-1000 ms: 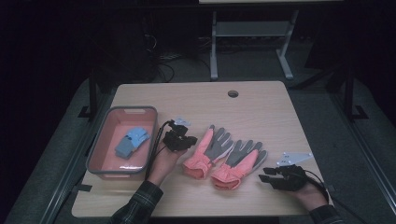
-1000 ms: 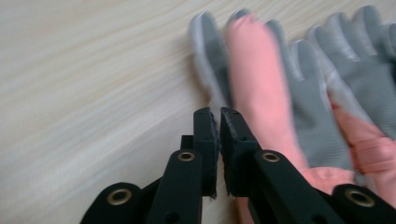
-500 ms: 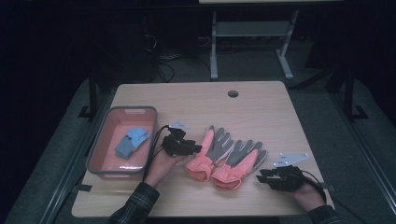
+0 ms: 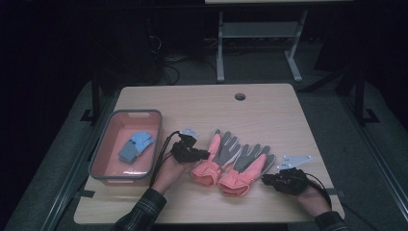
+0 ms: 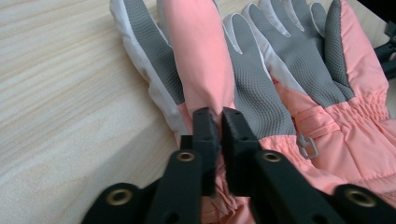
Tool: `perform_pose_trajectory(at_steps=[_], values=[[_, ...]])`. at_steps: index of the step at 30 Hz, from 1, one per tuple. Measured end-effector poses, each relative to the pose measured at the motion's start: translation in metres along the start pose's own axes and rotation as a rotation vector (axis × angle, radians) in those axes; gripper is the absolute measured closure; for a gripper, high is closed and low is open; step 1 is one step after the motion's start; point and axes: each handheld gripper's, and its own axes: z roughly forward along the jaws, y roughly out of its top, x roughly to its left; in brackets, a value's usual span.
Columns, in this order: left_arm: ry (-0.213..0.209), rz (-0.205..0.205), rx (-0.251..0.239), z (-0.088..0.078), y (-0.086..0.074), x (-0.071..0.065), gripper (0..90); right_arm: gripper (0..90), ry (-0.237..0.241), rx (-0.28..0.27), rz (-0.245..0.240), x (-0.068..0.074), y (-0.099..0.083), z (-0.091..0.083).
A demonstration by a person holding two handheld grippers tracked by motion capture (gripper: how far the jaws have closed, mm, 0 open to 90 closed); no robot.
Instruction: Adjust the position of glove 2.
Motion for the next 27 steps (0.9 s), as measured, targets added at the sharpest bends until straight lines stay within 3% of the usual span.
perform_pose_trajectory(at_steps=[9,18,21,27], values=[[-0.017,0.049,-0.011,-0.019,0.008,-0.006,88.2,88.4,0.02,-0.013,-0.019,0.004,0.009,0.008],[0.034,0.061,-0.063,-0.026,0.023,0.0,88.9,88.5,0.025,-0.007,-0.045,0.01,0.018,0.019],[0.056,0.089,-0.073,-0.023,0.03,0.001,89.0,88.5,0.021,-0.005,-0.038,0.01,0.02,0.021],[0.062,0.105,-0.106,-0.022,0.039,0.0,89.3,89.5,0.018,-0.003,-0.043,0.009,0.025,0.026]])
